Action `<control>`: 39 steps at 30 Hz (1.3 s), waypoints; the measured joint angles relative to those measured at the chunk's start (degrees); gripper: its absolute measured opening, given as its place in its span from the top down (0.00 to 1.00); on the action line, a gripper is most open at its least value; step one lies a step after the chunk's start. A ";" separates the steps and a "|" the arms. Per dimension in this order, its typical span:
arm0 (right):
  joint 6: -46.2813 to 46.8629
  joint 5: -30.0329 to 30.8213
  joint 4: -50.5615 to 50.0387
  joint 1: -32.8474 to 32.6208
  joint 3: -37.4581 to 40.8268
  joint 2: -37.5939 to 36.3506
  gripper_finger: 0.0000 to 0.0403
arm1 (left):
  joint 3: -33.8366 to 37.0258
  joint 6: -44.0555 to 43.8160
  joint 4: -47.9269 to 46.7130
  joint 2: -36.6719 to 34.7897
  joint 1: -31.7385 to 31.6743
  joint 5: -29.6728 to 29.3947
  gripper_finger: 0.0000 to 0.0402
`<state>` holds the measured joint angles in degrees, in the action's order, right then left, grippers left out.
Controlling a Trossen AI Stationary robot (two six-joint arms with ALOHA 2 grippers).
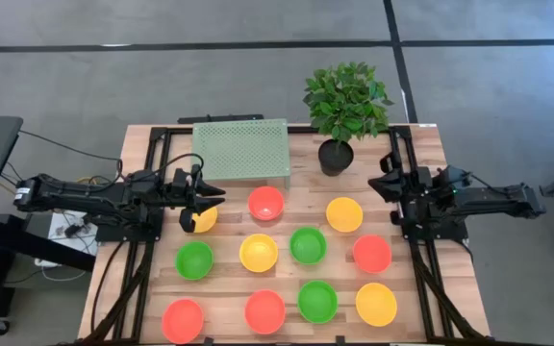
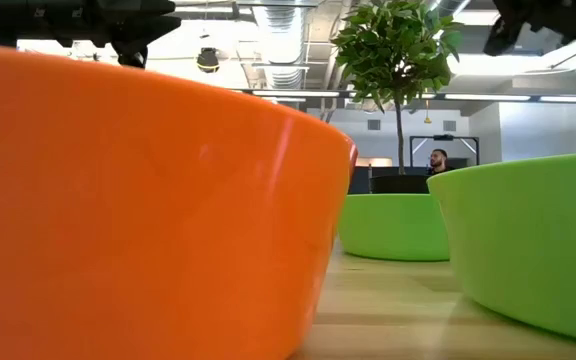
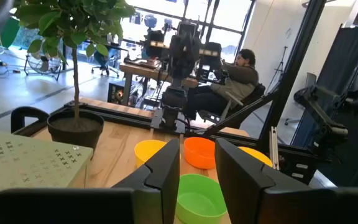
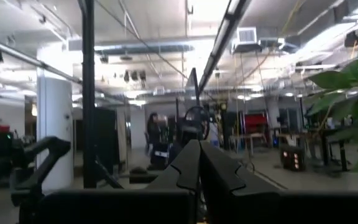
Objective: Pick & Place Mini bowls
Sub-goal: Put the yellow bowl on the shelf
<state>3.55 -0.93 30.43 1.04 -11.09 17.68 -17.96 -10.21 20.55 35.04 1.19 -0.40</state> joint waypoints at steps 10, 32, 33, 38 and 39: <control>-2.70 -0.04 -15.60 0.25 -18.55 22.28 0.97 | -9.63 0.84 -13.19 0.31 0.00 0.00 0.74; 6.94 1.02 -33.86 0.41 -28.35 46.92 0.75 | -5.21 -3.79 -20.48 1.48 0.00 0.00 0.74; 7.00 1.01 -33.65 0.41 -28.34 48.39 0.75 | -4.57 -3.79 -20.51 1.76 0.00 0.00 0.74; 7.04 1.05 -27.28 0.79 -28.65 54.61 0.75 | -3.48 -3.79 -20.03 4.68 0.00 0.00 0.74; 7.16 1.03 -27.01 1.10 -28.96 54.99 0.75 | -3.48 -3.79 -20.01 5.29 0.00 0.00 0.74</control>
<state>10.71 0.10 3.43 2.14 -40.04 72.67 -21.43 -14.00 0.54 40.33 1.19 -0.40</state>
